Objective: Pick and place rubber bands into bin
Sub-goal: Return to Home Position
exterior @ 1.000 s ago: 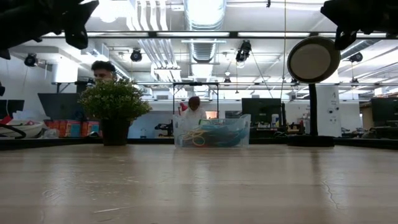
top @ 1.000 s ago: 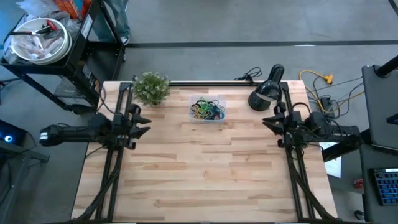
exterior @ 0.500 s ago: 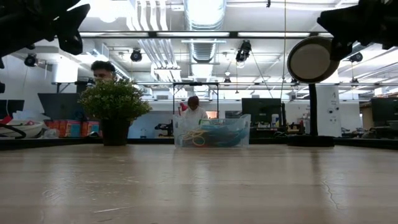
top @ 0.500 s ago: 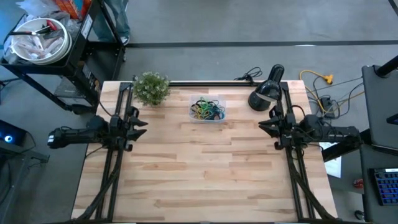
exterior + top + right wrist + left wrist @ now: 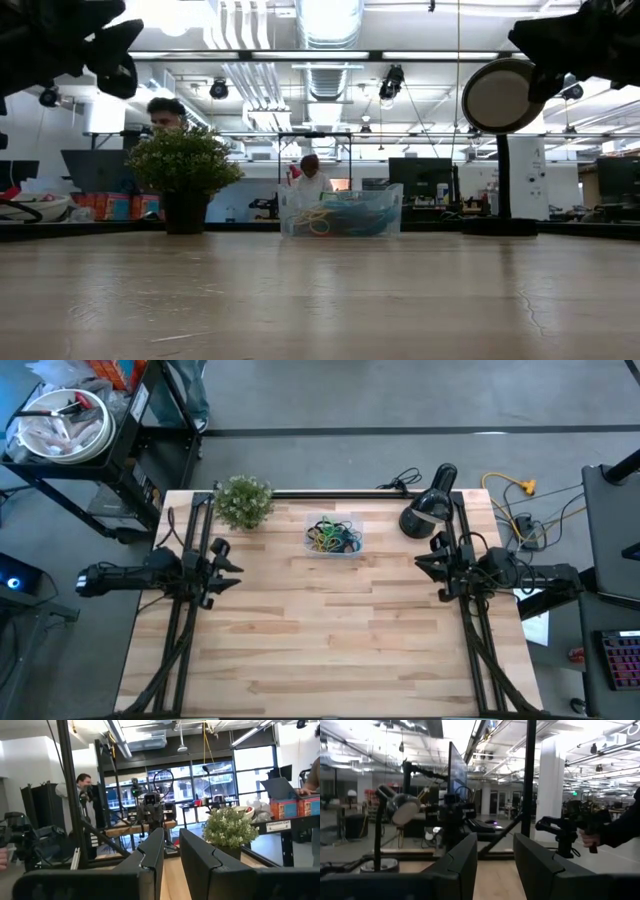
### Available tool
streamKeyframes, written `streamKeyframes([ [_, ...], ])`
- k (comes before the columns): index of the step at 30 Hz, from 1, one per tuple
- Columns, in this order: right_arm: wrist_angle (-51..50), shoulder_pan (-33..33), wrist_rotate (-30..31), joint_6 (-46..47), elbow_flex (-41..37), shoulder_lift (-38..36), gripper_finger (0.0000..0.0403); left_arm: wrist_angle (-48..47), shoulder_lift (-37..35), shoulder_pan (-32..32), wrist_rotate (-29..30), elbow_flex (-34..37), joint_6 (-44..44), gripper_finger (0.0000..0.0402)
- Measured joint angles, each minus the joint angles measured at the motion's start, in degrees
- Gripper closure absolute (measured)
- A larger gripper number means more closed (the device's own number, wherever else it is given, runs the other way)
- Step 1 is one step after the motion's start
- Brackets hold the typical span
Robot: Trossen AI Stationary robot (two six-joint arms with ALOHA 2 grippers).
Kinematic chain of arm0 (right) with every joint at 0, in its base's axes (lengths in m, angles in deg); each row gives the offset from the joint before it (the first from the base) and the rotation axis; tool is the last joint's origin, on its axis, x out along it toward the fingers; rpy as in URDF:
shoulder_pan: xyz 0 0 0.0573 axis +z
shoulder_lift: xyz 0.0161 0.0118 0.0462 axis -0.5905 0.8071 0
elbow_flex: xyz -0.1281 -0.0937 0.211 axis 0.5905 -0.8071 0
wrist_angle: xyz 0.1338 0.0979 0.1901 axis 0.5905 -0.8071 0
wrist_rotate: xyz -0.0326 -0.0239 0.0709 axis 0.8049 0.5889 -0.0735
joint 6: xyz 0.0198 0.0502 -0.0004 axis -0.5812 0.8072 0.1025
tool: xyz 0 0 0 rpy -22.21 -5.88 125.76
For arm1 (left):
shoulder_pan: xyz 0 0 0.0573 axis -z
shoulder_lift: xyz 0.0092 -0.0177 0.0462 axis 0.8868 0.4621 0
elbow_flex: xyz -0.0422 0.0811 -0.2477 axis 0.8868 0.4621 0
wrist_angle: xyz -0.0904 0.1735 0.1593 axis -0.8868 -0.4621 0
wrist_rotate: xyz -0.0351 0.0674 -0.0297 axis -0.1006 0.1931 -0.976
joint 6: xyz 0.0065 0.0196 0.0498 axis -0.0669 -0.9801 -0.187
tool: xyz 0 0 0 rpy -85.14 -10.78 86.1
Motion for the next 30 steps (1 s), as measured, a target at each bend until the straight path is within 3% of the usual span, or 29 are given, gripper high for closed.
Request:
streamKeyframes([
  [30, -0.16, 0.00, 0.06, 1.05, 0.02, 0.00, 0.0346, 1.28, 1.41, 0.00, -0.55, 0.11, -2.03, 0.0290],
])
